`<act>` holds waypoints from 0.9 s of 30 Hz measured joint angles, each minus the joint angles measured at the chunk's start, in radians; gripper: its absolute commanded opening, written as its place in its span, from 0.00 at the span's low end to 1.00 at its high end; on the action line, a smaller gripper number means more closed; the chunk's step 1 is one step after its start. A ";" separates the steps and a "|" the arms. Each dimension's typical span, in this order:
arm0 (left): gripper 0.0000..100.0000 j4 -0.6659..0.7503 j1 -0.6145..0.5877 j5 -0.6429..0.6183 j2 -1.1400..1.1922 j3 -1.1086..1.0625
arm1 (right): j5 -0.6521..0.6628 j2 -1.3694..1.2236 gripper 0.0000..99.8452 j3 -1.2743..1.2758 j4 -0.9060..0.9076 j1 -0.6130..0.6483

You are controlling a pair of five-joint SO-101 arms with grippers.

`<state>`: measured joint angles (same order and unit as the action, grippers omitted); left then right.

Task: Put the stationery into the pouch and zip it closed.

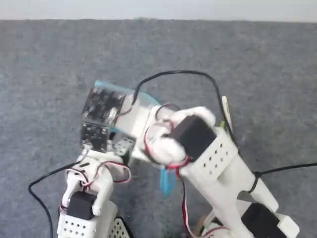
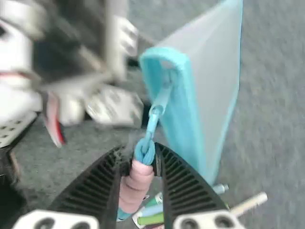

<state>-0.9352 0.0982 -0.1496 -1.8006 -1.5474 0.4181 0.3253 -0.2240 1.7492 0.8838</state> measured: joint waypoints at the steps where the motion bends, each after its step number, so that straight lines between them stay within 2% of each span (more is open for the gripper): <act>1: 0.20 -0.006 -0.032 0.000 0.000 0.000 | 0.002 0.000 0.01 0.000 0.000 -0.028; 6: 0.20 -0.051 -0.193 0.023 0.000 0.000 | 0.041 0.000 0.01 0.117 -0.026 -0.175; 11: 0.20 -0.068 -0.374 0.041 0.000 0.003 | 0.044 0.002 0.01 0.358 -0.180 -0.272; 15: 0.20 -0.107 -0.456 0.137 0.000 0.052 | -0.011 0.023 0.01 0.500 -0.302 -0.347; 18: 0.20 -0.143 -0.456 0.189 0.000 0.094 | -0.048 0.063 0.01 0.540 -0.333 -0.370; 21: 0.20 -0.187 -0.407 0.275 0.034 0.149 | -0.083 0.084 0.01 0.543 -0.344 -0.370; 24: 0.20 -0.203 -0.379 0.307 0.184 0.235 | -0.109 0.087 0.01 0.543 -0.345 -0.368; 27: 0.20 -0.229 -0.348 0.315 0.387 0.376 | -0.121 0.086 0.01 0.508 -0.338 -0.311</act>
<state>-1.1638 -0.2501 0.1649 -1.4139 -1.1715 0.2969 0.4112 0.2839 1.4116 0.5723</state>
